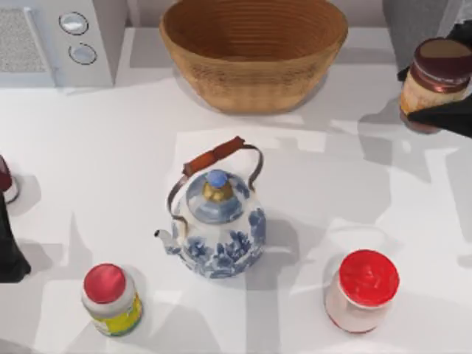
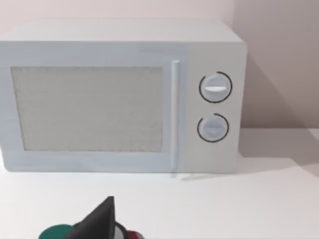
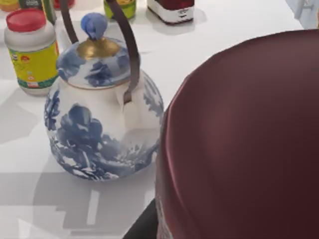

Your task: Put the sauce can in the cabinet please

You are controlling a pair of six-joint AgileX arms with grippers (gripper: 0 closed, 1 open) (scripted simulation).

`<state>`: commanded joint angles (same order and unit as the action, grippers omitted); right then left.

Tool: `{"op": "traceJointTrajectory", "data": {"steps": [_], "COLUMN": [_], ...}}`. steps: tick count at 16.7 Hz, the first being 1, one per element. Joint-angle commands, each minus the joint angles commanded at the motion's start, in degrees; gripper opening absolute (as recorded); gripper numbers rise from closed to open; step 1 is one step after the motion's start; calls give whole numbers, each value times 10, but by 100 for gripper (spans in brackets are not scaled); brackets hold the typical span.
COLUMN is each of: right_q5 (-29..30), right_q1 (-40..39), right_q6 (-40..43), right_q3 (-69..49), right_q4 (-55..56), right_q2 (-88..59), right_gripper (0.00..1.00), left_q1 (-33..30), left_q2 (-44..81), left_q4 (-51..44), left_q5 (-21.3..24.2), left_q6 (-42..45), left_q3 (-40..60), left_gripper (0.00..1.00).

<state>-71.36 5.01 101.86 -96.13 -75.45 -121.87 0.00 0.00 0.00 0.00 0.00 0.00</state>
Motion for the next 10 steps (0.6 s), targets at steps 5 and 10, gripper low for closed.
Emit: {"op": "traceJointTrajectory", "data": {"steps": [5,10], "right_q5": [76,209], "right_q1": [-7,-25], "right_q6": [-108,-315], "right_q3": [100,299], "right_q4": [93,233], "right_q2": [131,378], "right_gripper": [0,0], "left_q1": [0,0], "left_q2": [0,0], "left_q4": [0,0], "left_q5": [0,0], "left_q6": [0,0], "left_q3": [0,0], "left_gripper": [100,100]}}
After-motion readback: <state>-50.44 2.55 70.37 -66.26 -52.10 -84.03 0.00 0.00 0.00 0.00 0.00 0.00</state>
